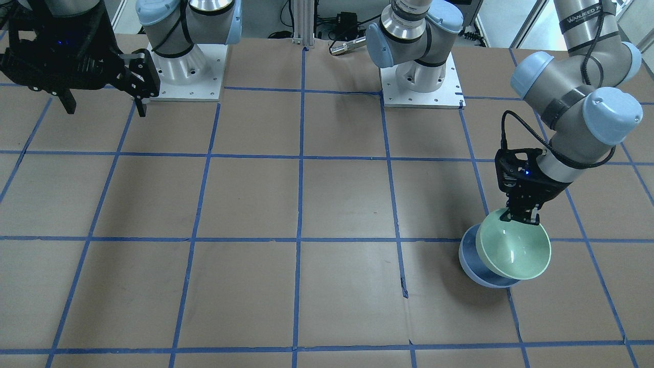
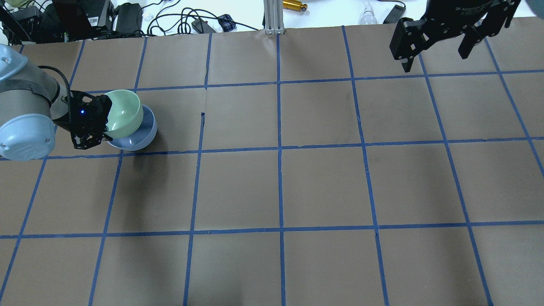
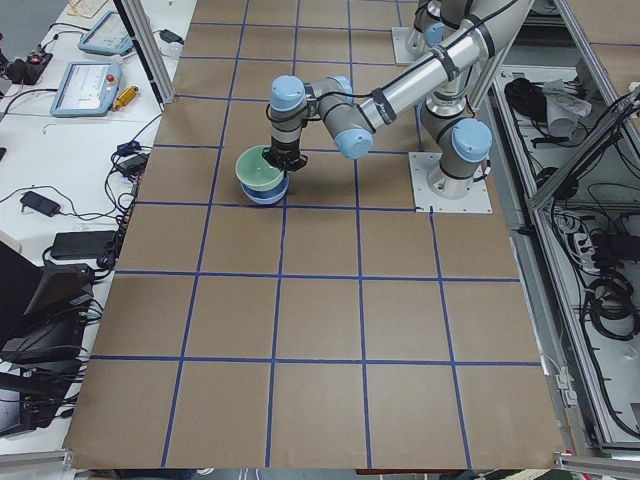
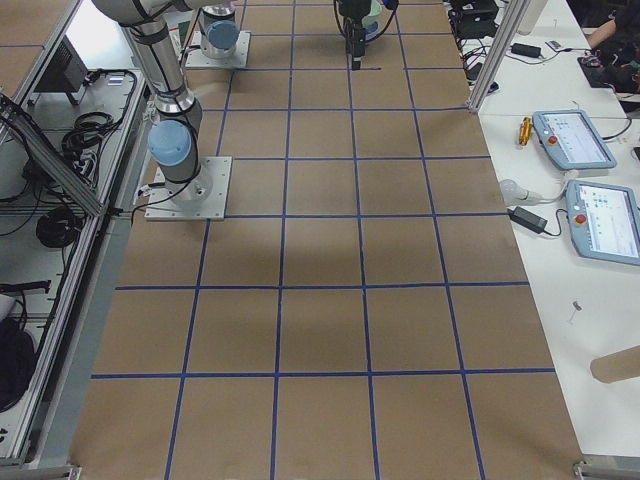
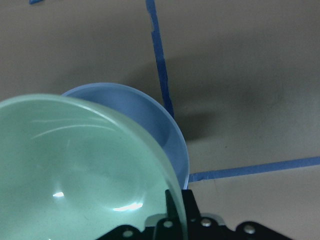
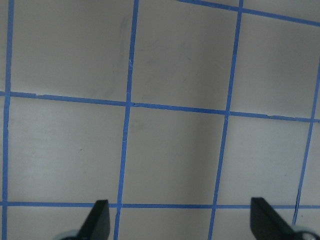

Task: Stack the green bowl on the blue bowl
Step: 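Lower the green bowl into the blue bowl with the left gripper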

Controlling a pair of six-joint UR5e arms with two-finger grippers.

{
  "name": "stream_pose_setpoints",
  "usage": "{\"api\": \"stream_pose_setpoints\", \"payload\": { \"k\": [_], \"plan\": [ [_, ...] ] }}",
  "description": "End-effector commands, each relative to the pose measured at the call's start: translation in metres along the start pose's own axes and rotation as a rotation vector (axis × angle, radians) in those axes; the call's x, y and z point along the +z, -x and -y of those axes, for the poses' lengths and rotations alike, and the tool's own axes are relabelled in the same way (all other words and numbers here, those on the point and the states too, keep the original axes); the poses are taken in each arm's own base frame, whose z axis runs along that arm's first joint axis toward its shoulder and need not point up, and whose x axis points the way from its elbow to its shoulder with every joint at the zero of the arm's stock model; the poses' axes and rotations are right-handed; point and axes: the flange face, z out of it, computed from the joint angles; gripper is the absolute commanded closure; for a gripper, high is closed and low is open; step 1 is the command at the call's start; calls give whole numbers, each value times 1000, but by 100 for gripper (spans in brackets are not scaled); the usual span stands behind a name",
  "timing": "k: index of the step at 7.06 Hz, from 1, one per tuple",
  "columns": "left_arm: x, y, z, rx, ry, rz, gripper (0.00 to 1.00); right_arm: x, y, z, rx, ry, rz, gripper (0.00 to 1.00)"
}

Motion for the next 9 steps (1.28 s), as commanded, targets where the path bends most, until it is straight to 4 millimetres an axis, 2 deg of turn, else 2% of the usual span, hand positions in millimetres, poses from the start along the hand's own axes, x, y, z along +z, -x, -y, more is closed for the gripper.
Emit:
{"api": "stream_pose_setpoints", "payload": {
  "k": [1, 2, 3, 4, 6, 8, 9],
  "plan": [
    [7, -6, 2, 4, -4, -7, 100, 0, 0, 0, -1, 0, 0, 0],
    [8, -6, 1, -4, -2, -6, 100, 0, 0, 0, -1, 0, 0, 0],
    [12, -6, 1, 0, -9, -11, 35, 0, 0, 0, -1, 0, 0, 0],
    [15, -5, 1, -5, -11, -14, 9, 0, 0, 0, 1, 0, 0, 0],
    [12, -4, 0, -30, -6, -7, 9, 0, 0, 0, -1, 0, 0, 0],
    [-18, 0, 2, -78, 21, 31, 9, 0, 0, 0, -1, 0, 0, 0],
    [-38, -3, 7, -151, -6, -7, 10, 0, 0, 0, -1, 0, 0, 0]
  ]
}}
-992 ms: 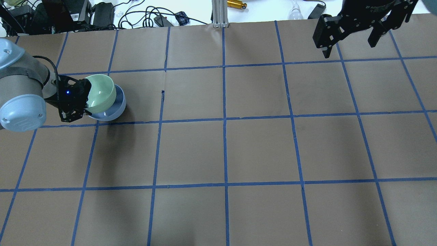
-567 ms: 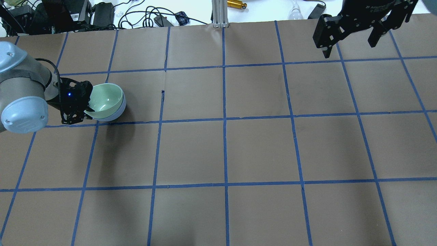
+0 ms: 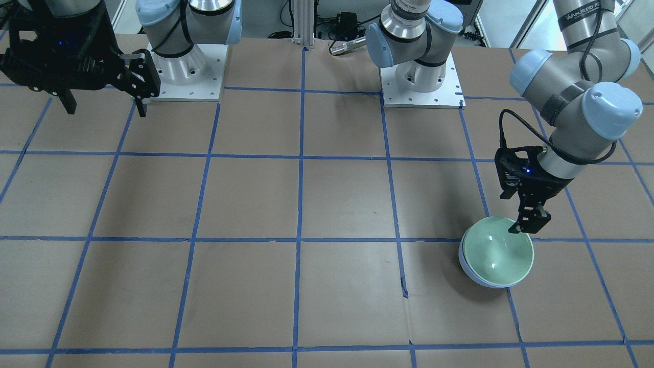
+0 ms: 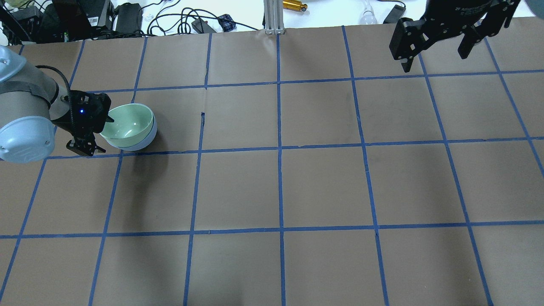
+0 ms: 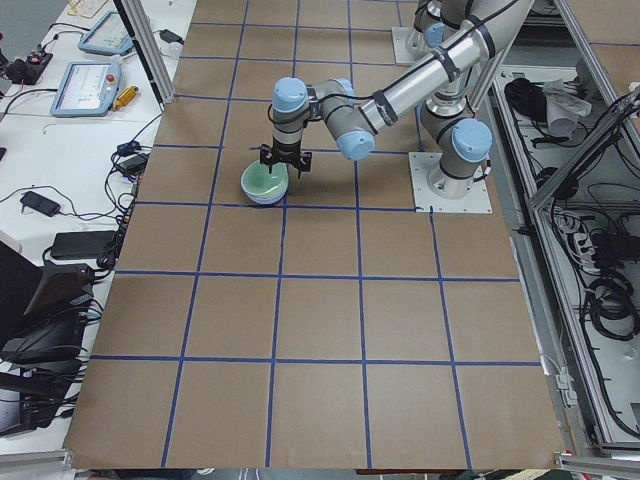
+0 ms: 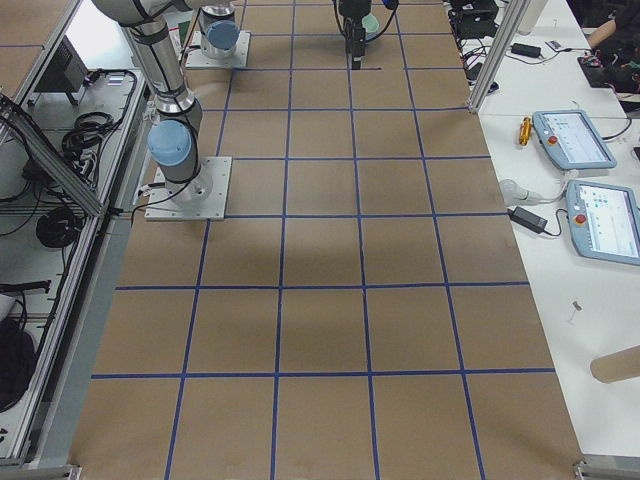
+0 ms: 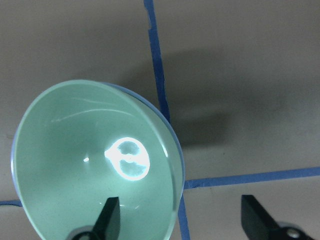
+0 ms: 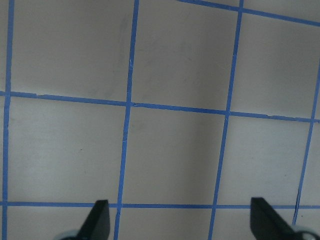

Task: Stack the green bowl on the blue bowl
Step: 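Open the left gripper to release the green bowl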

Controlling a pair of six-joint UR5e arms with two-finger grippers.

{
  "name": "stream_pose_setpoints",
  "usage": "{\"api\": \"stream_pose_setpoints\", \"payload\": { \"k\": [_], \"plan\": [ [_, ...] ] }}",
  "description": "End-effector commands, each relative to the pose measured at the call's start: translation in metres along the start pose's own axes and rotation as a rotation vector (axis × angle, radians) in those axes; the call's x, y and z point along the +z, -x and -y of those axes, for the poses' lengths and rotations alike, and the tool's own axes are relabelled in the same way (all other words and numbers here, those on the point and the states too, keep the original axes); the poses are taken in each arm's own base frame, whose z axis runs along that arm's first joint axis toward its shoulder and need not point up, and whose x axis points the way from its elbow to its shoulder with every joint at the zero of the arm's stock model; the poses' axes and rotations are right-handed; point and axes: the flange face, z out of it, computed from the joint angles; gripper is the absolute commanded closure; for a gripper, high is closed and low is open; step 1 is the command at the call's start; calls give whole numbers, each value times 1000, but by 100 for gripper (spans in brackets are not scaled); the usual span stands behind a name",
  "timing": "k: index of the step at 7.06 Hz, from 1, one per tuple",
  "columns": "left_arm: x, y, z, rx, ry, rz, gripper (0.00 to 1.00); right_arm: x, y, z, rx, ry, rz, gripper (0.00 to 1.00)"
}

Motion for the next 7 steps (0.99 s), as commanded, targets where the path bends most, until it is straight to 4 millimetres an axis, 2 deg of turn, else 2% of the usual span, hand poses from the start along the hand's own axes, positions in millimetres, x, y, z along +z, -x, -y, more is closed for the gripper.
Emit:
{"api": "stream_pose_setpoints", "payload": {
  "k": [1, 2, 3, 5, 6, 7],
  "plan": [
    [-55, -5, 16, -123, -24, -48, 10, 0, 0, 0, 0, 0, 0, 0],
    [-85, -11, 27, -300, -56, -92, 10, 0, -1, 0, 1, 0, 0, 0],
    [-111, -9, 45, -404, -61, -84, 9, 0, 0, 0, 0, 0, 0, 0],
    [-134, 0, 98, -696, -36, -68, 2, 0, 0, 0, 0, 0, 0, 0],
    [-145, 5, 118, -893, -32, -52, 0, 0, -1, 0, 1, 0, 0, 0],
    [-149, 5, 127, -945, -33, -46, 0, 0, -1, 0, 1, 0, 0, 0]
  ]
}}
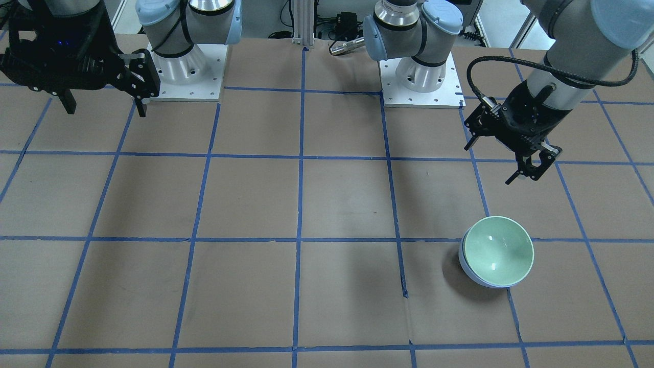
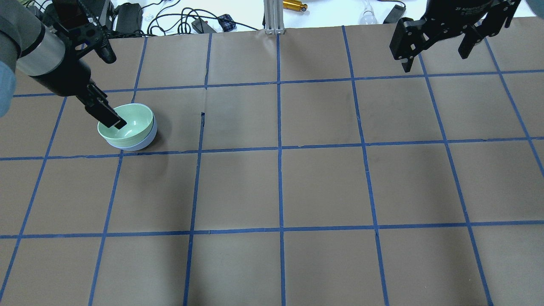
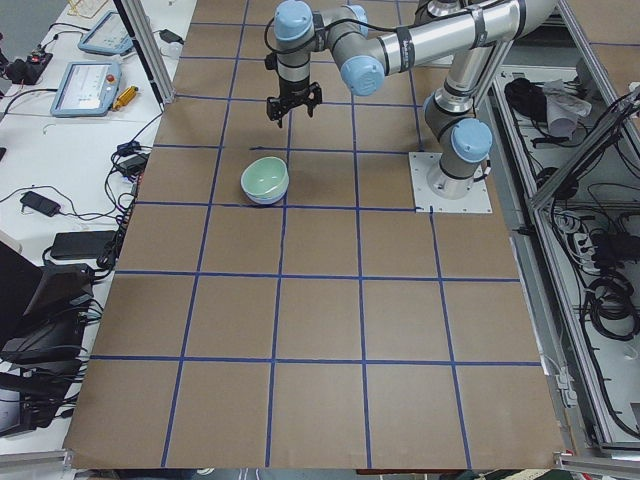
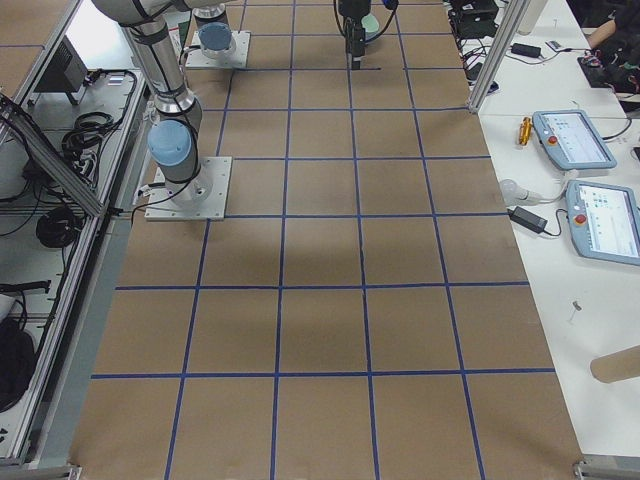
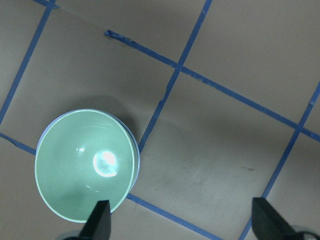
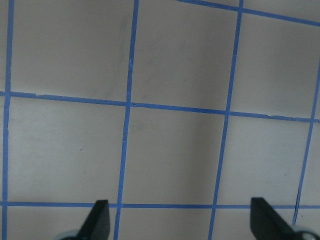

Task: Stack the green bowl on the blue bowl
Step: 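Open the left gripper to release the green bowl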

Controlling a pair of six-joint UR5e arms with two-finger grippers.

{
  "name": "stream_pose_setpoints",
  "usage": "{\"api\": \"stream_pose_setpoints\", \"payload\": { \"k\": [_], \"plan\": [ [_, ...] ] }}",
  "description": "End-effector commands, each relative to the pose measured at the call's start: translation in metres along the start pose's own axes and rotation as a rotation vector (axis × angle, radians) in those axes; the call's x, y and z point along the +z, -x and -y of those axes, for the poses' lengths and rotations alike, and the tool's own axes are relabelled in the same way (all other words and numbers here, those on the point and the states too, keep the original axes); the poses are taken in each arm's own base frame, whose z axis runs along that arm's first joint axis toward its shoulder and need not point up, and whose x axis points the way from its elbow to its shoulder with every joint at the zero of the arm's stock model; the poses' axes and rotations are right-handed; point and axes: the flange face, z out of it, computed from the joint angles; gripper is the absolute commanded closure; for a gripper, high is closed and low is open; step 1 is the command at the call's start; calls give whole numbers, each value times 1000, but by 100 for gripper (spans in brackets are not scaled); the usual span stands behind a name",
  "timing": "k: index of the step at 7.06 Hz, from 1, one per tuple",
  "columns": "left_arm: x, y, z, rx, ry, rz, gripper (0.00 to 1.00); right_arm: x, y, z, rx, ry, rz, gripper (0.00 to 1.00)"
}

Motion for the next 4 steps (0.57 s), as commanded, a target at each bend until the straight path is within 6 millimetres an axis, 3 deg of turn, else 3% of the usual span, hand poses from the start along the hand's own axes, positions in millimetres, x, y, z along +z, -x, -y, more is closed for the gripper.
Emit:
{"api": "stream_pose_setpoints", "payload": {
  "k": [1, 4],
  "plan": [
    [-10, -14, 14, -239, -11, 14, 0, 0, 0, 0, -1, 0, 0, 0],
    [-12, -23, 20, -574, -21, 11, 0, 0, 0, 0, -1, 0, 0, 0]
  ]
}}
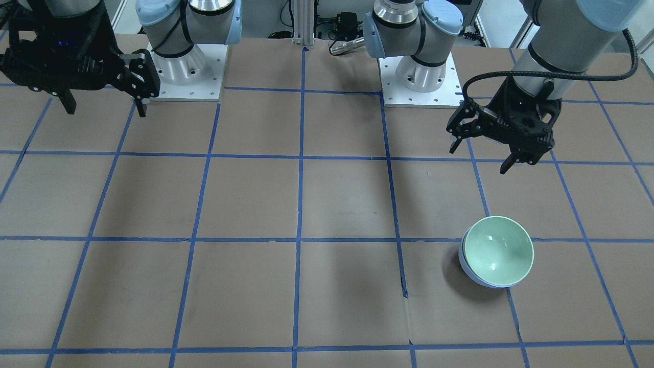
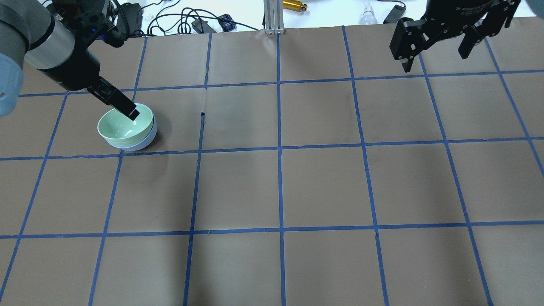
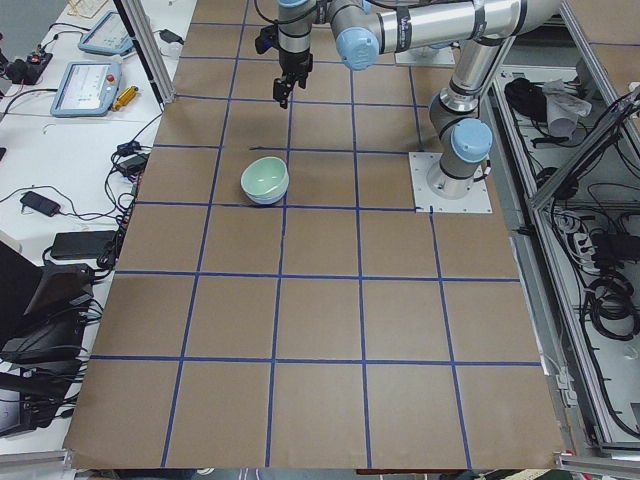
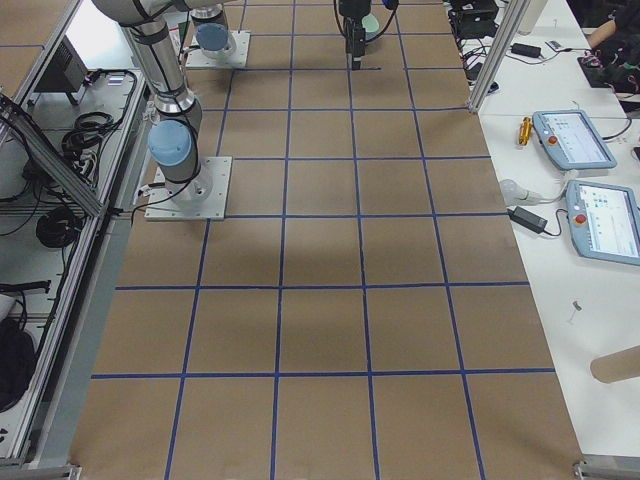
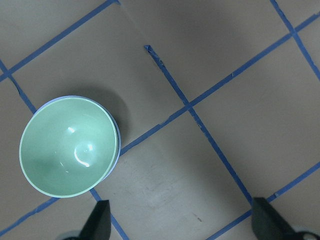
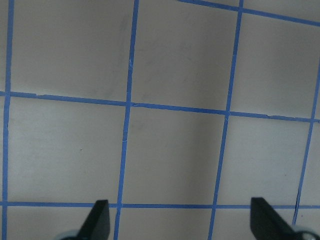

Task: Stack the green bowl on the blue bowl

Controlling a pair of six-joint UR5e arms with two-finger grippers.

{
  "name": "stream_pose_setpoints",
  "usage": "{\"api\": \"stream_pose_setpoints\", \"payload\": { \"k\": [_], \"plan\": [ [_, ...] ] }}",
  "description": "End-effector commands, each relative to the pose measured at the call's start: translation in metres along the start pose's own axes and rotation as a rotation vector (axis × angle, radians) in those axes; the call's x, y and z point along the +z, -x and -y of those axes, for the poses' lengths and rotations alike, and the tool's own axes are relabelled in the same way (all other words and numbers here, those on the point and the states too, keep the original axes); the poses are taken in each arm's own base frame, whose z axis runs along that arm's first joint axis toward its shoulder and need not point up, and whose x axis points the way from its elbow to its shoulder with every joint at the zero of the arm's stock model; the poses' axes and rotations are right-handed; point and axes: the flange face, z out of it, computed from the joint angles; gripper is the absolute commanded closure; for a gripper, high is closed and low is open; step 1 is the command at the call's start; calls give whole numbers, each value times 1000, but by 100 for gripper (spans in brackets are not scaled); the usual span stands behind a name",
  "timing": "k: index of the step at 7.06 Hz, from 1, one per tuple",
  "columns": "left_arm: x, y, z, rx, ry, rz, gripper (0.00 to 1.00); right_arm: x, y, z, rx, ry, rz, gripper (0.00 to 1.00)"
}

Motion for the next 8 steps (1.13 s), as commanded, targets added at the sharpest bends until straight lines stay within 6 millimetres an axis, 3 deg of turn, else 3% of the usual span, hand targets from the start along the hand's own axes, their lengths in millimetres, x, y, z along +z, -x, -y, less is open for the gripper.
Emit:
{"api": "stream_pose_setpoints", "payload": {
  "k": [1, 3, 6, 8],
  "plan": [
    [-3, -26, 5, -132, 3, 33, 0, 0, 0, 0, -1, 0, 0, 0],
    [-16, -50, 8, -220, -20, 61, 0, 0, 0, 0, -1, 0, 0, 0],
    [-40, -55, 9, -344, -23, 64, 0, 0, 0, 0, -1, 0, 0, 0],
    [-41, -94, 14, -269, 3, 60, 0, 0, 0, 0, -1, 0, 0, 0]
  ]
}}
